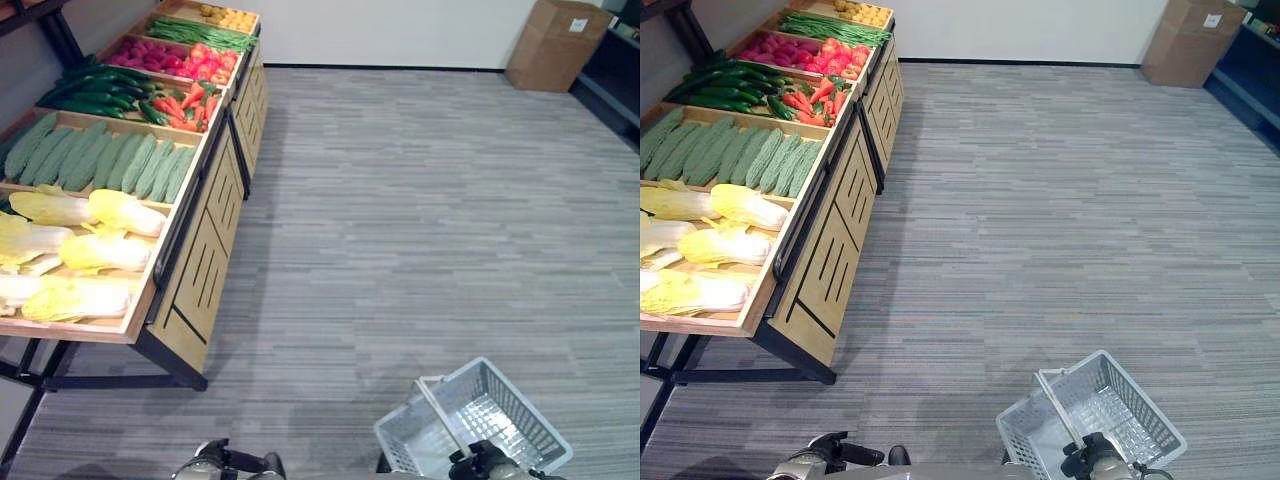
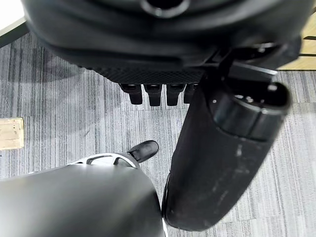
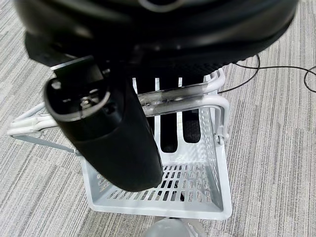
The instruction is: Get the vegetables into the basket
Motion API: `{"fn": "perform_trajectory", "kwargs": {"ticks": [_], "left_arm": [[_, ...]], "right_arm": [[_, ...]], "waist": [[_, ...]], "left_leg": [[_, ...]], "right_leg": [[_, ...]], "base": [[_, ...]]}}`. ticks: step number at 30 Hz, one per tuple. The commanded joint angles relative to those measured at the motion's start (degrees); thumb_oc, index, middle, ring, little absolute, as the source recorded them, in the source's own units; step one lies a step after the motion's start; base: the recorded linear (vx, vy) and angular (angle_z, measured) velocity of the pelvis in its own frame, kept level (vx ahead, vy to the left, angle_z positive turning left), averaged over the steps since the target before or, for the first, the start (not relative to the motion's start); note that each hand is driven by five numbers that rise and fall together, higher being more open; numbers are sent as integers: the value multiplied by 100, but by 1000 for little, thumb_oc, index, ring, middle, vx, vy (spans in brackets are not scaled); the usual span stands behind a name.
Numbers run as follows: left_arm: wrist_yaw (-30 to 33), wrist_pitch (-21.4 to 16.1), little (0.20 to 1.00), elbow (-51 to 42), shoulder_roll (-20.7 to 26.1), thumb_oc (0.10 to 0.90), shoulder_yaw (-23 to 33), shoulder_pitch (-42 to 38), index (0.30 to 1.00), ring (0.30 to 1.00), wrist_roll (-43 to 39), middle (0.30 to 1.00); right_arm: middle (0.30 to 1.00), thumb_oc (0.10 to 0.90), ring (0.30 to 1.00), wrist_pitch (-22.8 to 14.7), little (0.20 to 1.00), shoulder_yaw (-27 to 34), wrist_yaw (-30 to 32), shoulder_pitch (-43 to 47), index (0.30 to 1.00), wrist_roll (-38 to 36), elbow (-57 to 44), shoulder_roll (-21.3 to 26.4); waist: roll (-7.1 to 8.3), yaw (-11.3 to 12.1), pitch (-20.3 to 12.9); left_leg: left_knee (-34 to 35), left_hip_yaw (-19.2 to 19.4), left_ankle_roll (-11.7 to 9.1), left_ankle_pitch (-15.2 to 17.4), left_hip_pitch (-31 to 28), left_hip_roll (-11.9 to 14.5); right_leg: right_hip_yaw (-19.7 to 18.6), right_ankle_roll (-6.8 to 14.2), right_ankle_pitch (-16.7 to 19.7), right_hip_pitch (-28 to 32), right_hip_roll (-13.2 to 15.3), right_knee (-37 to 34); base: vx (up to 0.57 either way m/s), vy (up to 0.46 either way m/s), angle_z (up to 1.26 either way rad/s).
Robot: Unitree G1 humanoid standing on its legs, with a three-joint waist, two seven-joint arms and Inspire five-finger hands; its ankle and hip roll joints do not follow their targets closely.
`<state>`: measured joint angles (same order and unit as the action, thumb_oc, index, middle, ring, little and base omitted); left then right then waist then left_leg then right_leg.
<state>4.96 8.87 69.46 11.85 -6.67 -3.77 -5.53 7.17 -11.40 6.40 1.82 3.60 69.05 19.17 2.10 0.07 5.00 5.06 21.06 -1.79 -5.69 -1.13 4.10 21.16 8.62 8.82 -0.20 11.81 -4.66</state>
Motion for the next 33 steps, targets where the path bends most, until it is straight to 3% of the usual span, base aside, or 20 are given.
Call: {"fn": "perform_trajectory", "kwargs": {"ticks": [1, 4, 6, 9, 11, 16, 18, 20, 23, 26, 29, 33], "left_arm": [[124, -15, 1000, 288, 121, 900, -64, -190, 1000, 1000, 204, 1000], [131, -20, 1000, 272, 139, 900, -61, -198, 1000, 1000, 196, 1000], [123, -36, 1000, 229, 177, 900, -45, -189, 1000, 1000, 175, 1000], [112, -36, 1000, 231, 204, 900, -54, -201, 1000, 1000, 173, 1000], [103, -31, 1000, 234, 215, 900, -58, -207, 1000, 1000, 180, 1000], [115, -85, 1000, 257, 274, 900, -80, -272, 1000, 1000, 222, 1000], [127, -94, 1000, 287, 284, 900, -45, -275, 1000, 1000, 245, 1000], [112, -111, 1000, 310, 271, 900, -47, -262, 1000, 1000, 321, 1000], [88, -103, 1000, 341, 236, 900, -59, -259, 1000, 1000, 363, 1000], [36, -103, 1000, 344, 208, 900, -124, -294, 1000, 1000, 406, 1000], [-9, -106, 1000, 363, 144, 900, -267, -398, 1000, 1000, 428, 1000], [-73, -91, 1000, 378, 89, 900, -388, -370, 1000, 1000, 449, 1000]], "right_arm": [[300, 400, 300, -82, 300, 26, -31, 381, 300, -153, 26, -16], [300, 400, 300, -86, 300, 36, -41, 388, 300, -147, -1, -22], [300, 400, 300, -86, 300, 46, -41, 407, 300, -139, -20, -30], [300, 400, 300, -94, 300, 61, -31, 391, 300, -173, -52, -42], [300, 400, 300, -93, 300, 65, -28, 389, 300, -197, -54, -49], [300, 400, 300, -110, 300, 27, -2, 395, 300, -221, -6, -71], [300, 400, 300, -109, 300, 6, -8, 386, 300, -204, 20, -109], [300, 400, 300, -121, 300, -36, -25, 314, 300, -158, 44, -150], [300, 400, 300, -138, 300, -43, -31, 244, 300, -153, 87, -145], [300, 400, 300, -158, 300, -40, -81, 162, 300, -148, 132, -127], [300, 400, 300, -195, 300, -1, -118, 25, 300, -217, 223, -51], [300, 400, 300, -196, 300, 12, -179, -68, 300, -224, 369, 20]], "waist": [[-4, -12, 459], [1, -2, 515], [-6, -13, 682], [-17, -81, 799], [1, -100, 814], [86, -298, 907], [94, -361, 932], [175, -444, 930], [179, -559, 917], [106, -752, 901], [-65, -914, 756], [-310, -984, 584]], "left_leg": [[-67, -216, -2, 515, -37, -211], [-75, -181, 51, 549, -47, -246], [-60, -130, 147, 609, -132, -321], [-6, -121, 191, 663, -228, -394], [-6, -119, 184, 686, -247, -422], [-6, -332, 10, 790, -275, -419], [-6, -405, -56, 869, -372, -354], [-6, -490, -62, 1031, -584, -444], [-6, -653, -45, 1183, -788, -543], [-6, -951, -27, 1333, -1037, -581], [-6, -1256, -57, 1471, -1210, -552], [-176, -1489, -223, 1319, -1282, -289]], "right_leg": [[-454, 310, -449, -113, 319, 1030], [-495, 339, -432, -243, 388, 1280], [-546, 444, -105, -555, 567, 1884], [-745, 480, 119, -865, 609, 2267], [-788, 471, 158, -916, 606, 2170], [-1259, 511, 594, -1505, 496, 661], [-1177, 564, 758, -1755, 439, 314], [-897, 583, 854, -1908, 297, 87], [-750, 548, 931, -1984, 138, 71], [-785, 470, 964, -2074, -74, 174], [-1109, 317, 823, -1974, -309, 224], [-929, 93, 483, -1915, -505, 514]], "base": [[-34, 113, -5], [-24, 88, -13], [2, 148, -11], [42, 113, -13], [67, 18, -7], [120, -56, 6], [275, -52, 32], [355, -19, 48], [276, 10, 4], [327, -20, 34], [274, -47, 64], [346, -155, 70]]}}
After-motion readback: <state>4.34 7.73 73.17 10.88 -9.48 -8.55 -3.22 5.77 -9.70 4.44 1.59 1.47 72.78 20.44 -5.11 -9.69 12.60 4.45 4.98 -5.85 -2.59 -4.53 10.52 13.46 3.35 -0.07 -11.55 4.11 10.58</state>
